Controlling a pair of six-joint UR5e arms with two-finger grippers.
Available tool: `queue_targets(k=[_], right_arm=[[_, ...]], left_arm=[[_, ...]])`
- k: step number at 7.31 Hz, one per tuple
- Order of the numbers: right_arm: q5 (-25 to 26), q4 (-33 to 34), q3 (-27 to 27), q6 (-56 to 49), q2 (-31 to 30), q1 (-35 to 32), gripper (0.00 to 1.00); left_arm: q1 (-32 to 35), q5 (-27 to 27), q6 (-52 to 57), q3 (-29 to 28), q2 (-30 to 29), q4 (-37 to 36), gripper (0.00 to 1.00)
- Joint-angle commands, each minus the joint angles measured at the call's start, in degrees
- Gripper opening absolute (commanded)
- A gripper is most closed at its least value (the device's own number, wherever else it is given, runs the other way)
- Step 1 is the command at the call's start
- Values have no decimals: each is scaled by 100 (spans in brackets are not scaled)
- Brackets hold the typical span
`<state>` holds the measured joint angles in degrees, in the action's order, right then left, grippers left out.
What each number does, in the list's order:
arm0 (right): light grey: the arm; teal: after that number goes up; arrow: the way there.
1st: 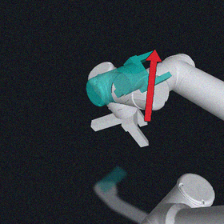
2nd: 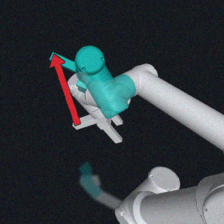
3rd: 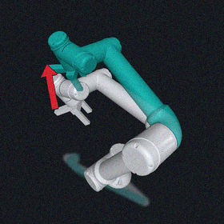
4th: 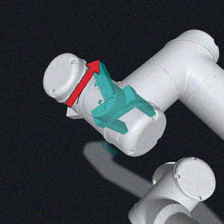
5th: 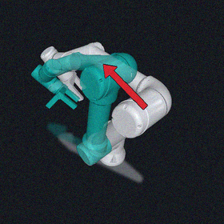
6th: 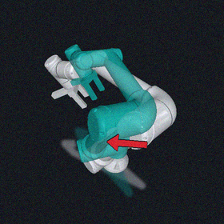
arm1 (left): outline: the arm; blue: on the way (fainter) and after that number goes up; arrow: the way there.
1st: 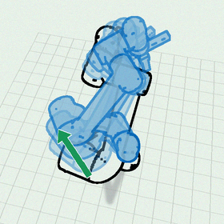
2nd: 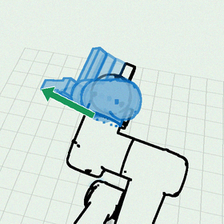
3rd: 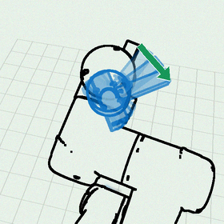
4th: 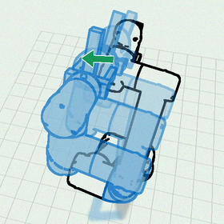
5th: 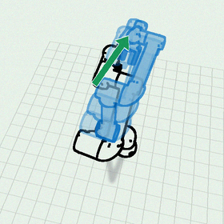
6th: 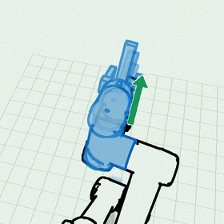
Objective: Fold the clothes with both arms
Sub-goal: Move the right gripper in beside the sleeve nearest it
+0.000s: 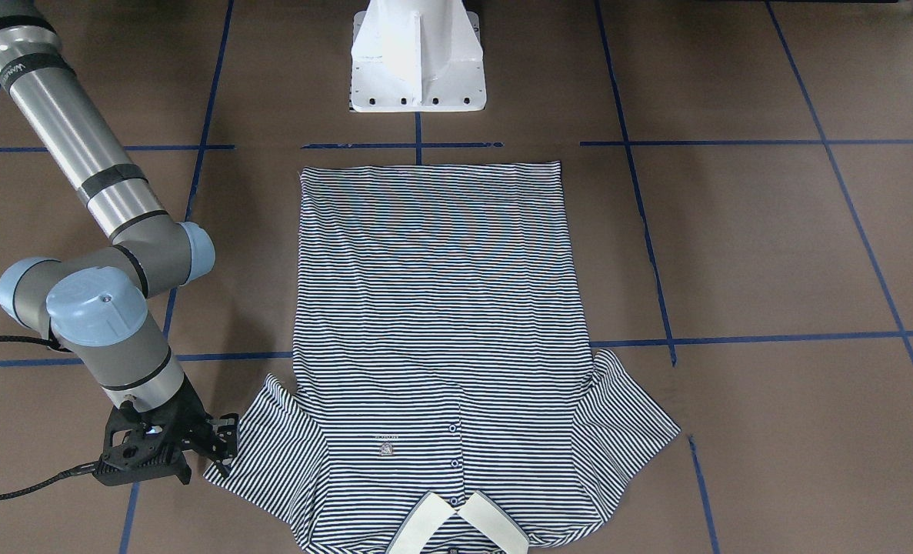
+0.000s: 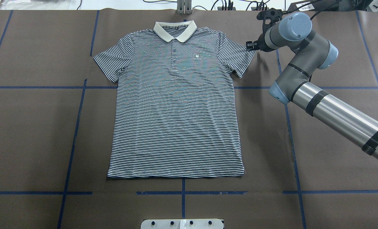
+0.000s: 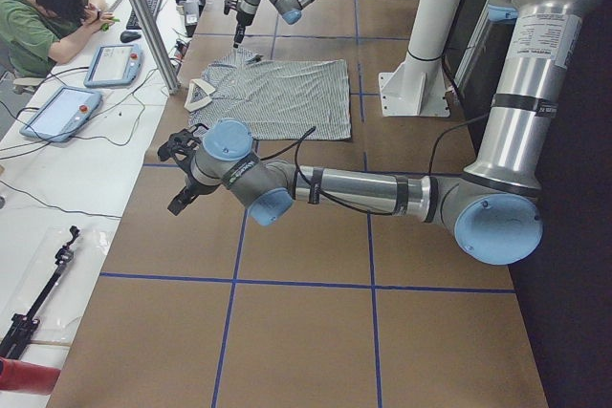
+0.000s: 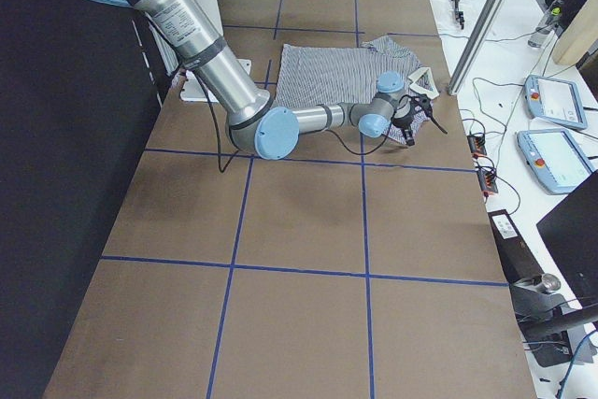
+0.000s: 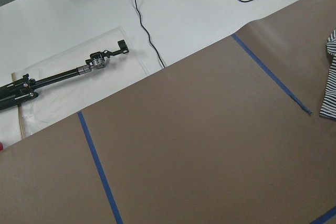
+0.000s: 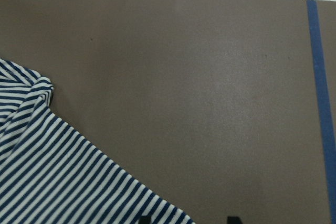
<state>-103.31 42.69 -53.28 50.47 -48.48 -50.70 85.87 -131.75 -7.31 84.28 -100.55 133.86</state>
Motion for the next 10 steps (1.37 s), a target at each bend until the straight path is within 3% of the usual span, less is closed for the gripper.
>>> queue_targets(k=[1, 10], right_arm=[[39, -6, 19, 7, -12, 43, 58], [126, 11, 107, 25, 49, 69, 46]], left_arm=[[0, -9, 1, 1, 9, 0, 100], [0, 0, 10, -34, 0, -9, 100]])
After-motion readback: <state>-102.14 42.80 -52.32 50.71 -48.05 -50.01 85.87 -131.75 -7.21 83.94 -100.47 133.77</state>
